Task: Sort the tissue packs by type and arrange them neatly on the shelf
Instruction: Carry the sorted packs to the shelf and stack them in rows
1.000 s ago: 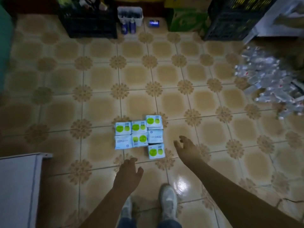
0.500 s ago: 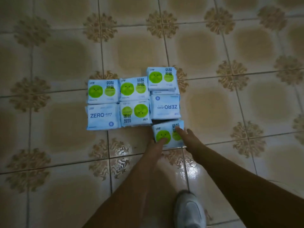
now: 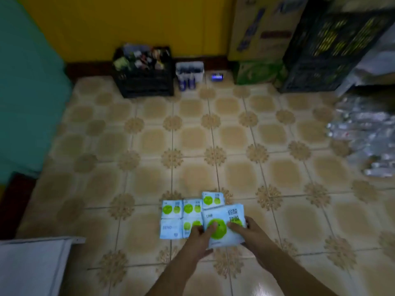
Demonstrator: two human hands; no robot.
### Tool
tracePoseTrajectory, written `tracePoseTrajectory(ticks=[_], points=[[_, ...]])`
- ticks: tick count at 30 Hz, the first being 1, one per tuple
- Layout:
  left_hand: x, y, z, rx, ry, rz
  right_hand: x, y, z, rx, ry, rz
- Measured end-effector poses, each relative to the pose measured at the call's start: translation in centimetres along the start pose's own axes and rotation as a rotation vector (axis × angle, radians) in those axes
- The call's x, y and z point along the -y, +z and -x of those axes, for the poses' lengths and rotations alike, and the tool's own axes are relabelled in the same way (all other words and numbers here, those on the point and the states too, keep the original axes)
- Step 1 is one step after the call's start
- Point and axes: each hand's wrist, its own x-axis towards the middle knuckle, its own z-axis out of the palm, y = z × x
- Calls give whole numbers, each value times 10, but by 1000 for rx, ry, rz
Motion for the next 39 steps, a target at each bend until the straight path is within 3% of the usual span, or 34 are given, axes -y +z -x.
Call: tracePoseTrajectory(ticks=[4,8,14,21,26,31,36,39], points=[[-81,0,167,6,93,14,113,9,147,50,-126,47],[-133,-8,314,-71,337,56,196,37,281,176,-301,66],[-137,-53,482,-190,671,173,242,103,440,235,-572,115],[-68,-165,623,-354,912,165,203,217,549,447,-606,146],[21,-257,739,-651,1017,258,151,341,657,628,-781,239],[116,-329,847,-892,1130,355,86,437,772,950,-903,339],[220,-386,931,-1138,1136,417,12,503,860,1326,-926,490],[274,-412,969,-1274,1119,447,-29,543,893,1439,-964,627]])
